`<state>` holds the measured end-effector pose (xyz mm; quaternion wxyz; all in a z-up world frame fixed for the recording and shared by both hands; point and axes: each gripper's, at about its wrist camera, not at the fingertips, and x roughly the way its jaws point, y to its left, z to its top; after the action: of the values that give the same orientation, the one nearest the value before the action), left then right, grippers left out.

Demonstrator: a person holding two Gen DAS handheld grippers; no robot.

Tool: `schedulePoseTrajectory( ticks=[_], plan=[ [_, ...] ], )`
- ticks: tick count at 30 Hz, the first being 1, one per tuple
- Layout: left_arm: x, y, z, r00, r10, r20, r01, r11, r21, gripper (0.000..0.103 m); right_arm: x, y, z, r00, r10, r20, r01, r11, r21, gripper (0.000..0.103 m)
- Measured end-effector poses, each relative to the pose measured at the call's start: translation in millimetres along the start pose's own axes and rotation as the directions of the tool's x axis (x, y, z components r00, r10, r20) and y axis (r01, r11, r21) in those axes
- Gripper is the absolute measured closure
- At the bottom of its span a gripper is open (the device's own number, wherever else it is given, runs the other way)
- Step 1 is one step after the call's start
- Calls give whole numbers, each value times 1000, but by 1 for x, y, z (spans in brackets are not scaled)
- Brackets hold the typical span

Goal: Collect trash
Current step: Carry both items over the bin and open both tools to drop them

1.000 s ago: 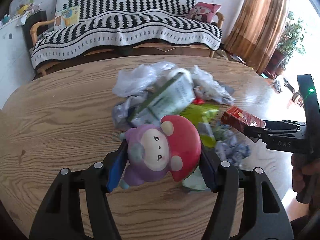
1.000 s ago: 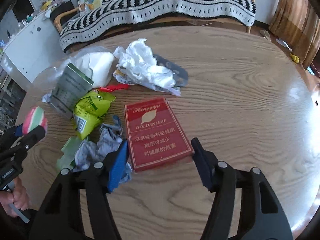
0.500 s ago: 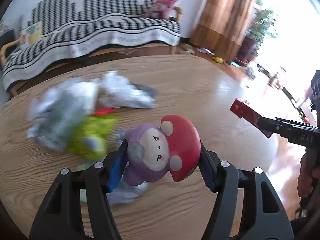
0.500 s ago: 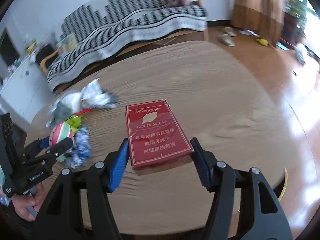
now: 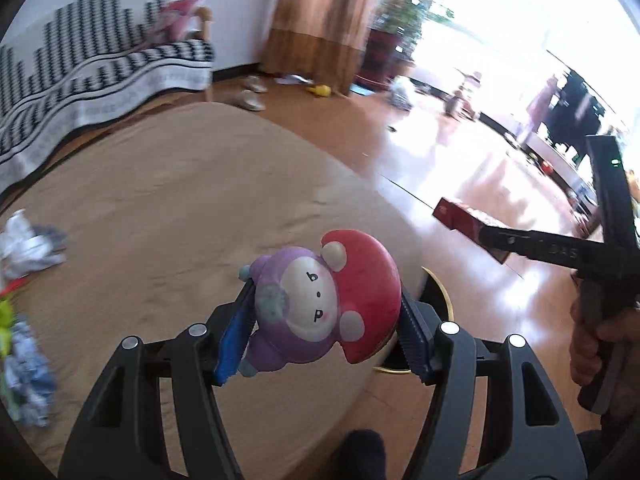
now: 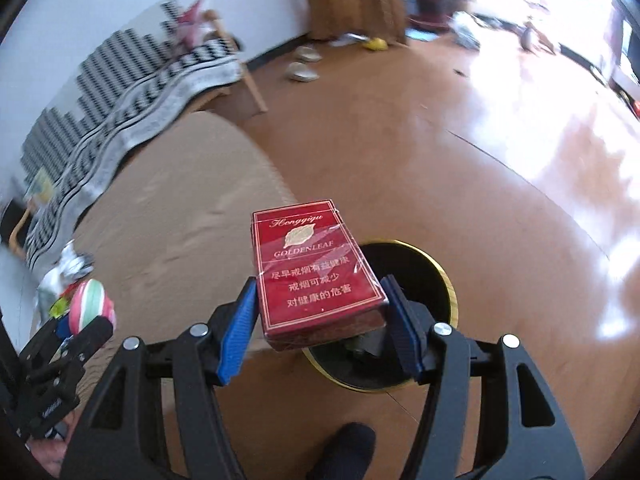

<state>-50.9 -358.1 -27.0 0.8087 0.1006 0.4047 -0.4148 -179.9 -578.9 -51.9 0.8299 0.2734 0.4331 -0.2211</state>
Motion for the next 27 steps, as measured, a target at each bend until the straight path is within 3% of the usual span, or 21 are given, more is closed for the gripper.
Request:
schedulePoseTrajectory(
  ticks=[3, 8, 19, 20, 21, 22, 27],
  plan=[
    [23, -31, 3, 999, -37, -25, 38, 999, 30, 40, 12, -35, -5, 998, -26, -54, 29, 998, 58, 43],
    [46, -57, 5, 996, -72, -54, 75, 996, 49, 40, 33, -61, -8, 992, -12, -124, 26, 993, 114, 43],
    [70, -71, 7, 993, -72, -91, 78, 995, 64, 40, 46, -52, -5, 992, -4, -122, 18, 993, 117, 41],
    [71, -71, 7, 993, -72, -92, 78, 995, 63, 40, 46, -53, -4, 993, -7, -116, 21, 993, 117, 37],
    [71, -70, 7, 993, -72, -92, 78, 995, 62, 40, 48, -52, -1, 993, -5, -116, 19, 993, 120, 25],
    [71, -72, 6, 993, -73, -93, 79, 995, 62, 40, 49, -53, 0, 994, -5, -113, 20, 992, 126, 20],
    [81, -80, 7, 989, -105, -108, 114, 991, 73, 40, 41, -67, 3, 996, -5, -84, 19, 986, 165, 18]
  ],
)
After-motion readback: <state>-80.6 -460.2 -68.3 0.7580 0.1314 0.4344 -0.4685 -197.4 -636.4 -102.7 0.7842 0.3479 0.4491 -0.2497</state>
